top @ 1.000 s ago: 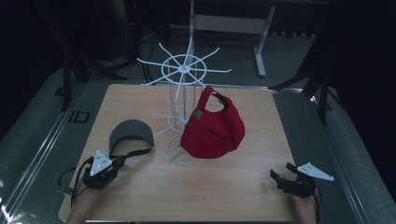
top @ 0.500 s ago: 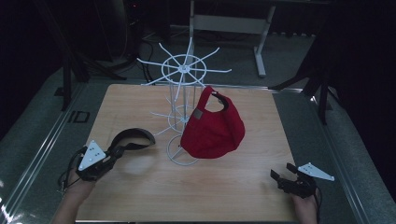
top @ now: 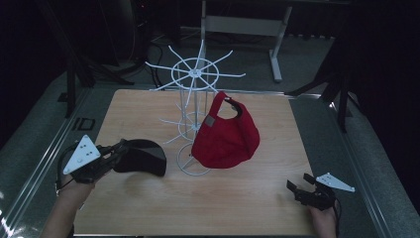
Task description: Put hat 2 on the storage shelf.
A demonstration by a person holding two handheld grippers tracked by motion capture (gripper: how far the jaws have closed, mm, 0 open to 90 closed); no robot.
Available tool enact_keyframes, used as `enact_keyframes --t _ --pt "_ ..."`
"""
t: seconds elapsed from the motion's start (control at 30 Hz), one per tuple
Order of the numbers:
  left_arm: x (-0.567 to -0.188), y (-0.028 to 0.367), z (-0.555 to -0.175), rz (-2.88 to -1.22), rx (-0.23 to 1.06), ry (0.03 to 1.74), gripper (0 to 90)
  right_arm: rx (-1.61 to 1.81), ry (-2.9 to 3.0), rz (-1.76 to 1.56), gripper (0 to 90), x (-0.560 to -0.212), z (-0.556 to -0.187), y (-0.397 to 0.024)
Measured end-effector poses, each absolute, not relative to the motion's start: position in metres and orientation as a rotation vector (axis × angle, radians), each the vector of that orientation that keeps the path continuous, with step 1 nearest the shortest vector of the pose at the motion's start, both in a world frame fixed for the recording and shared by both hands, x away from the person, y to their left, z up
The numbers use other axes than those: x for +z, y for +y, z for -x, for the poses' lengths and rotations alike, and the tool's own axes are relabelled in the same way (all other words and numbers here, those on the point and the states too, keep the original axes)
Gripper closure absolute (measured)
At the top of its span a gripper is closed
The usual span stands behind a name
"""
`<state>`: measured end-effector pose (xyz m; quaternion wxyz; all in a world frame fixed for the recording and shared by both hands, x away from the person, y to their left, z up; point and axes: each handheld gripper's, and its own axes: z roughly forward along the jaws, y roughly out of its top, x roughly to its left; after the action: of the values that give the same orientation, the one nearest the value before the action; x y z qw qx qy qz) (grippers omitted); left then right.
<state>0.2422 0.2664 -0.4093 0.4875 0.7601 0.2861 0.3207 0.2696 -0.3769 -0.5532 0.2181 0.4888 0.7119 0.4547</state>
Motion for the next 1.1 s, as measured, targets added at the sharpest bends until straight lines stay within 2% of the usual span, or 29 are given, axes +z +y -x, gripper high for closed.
enact_keyframes --t 0.33,0.57,1.1 --pt "-0.365 0.255 -0.23 -1.826 0.739 0.538 84.7 1.262 1.977 -1.354 15.8 -0.553 -0.27 -0.377" --pt "-0.327 0.245 -0.235 -1.823 0.785 0.456 84.7 1.268 1.978 -1.361 15.8 -0.553 -0.27 -0.378" --pt "-0.256 0.247 -0.237 -1.745 0.853 0.381 84.7 1.261 1.985 -1.357 15.8 -0.554 -0.27 -0.378"
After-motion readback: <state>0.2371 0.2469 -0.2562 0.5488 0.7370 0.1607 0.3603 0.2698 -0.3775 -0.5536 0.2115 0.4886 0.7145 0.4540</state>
